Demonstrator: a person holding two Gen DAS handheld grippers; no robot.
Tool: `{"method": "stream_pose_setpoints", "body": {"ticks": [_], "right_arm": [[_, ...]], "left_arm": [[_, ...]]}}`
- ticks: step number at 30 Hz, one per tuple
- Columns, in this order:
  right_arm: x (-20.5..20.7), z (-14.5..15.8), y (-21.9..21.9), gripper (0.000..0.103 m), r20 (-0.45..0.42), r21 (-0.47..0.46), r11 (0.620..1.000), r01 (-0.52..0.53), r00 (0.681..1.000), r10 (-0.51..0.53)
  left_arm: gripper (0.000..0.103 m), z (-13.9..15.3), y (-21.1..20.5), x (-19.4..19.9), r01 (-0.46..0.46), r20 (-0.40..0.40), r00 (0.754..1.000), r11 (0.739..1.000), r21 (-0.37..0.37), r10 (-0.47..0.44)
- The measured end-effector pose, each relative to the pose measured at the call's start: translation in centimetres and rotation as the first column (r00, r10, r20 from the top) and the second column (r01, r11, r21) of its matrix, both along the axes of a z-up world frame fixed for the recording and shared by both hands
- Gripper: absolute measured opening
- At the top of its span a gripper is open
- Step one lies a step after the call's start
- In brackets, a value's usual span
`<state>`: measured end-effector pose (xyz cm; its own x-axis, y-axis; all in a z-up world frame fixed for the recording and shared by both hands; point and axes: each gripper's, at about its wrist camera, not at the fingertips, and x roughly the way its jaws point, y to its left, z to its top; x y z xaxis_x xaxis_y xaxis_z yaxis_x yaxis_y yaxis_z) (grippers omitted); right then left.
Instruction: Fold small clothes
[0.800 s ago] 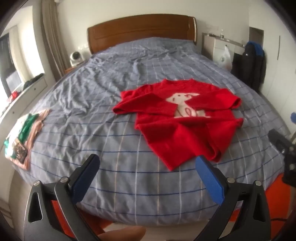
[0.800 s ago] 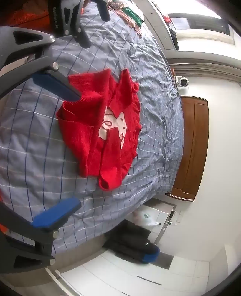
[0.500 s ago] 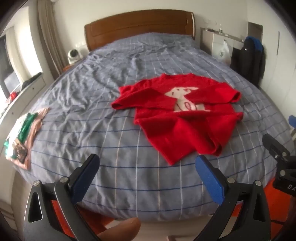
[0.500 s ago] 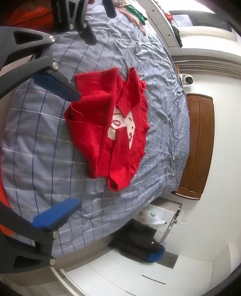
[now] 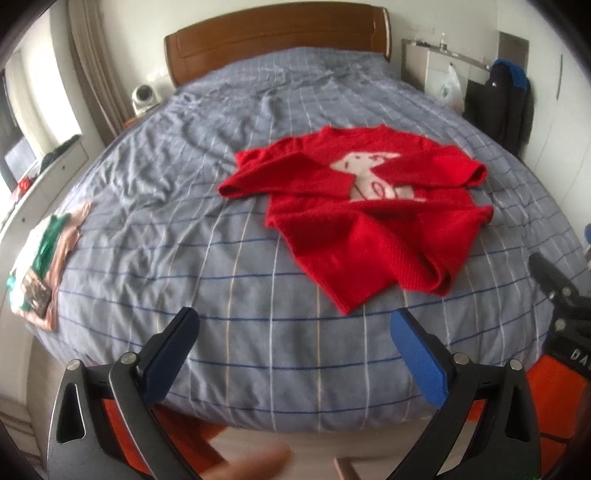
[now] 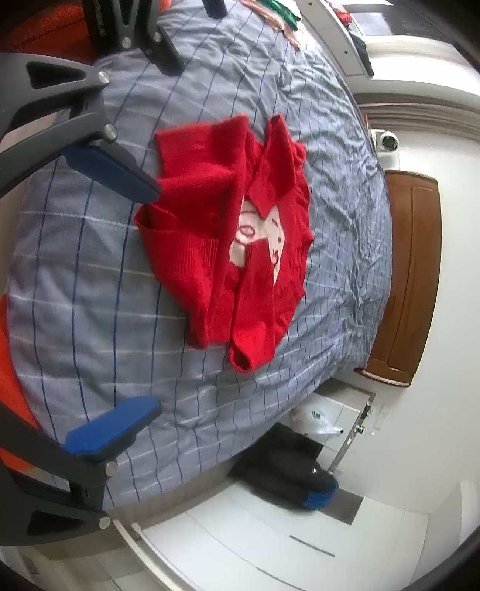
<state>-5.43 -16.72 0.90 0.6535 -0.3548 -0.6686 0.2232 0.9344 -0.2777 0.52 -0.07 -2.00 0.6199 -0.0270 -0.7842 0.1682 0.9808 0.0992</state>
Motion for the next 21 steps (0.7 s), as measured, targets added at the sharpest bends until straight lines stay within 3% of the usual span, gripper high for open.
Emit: {"method": "stream_pose_setpoints", "body": {"ticks": [21], "right_arm": [[0.5, -0.4, -1.7, 0.103, -0.01, -0.038, 0.996, 0.08, 0.997, -0.08]], "left_arm": [[0.103, -1.2, 0.6, 1.0, -0.024, -0.031, 0.999, 1.0, -0.006, 0.024]]}}
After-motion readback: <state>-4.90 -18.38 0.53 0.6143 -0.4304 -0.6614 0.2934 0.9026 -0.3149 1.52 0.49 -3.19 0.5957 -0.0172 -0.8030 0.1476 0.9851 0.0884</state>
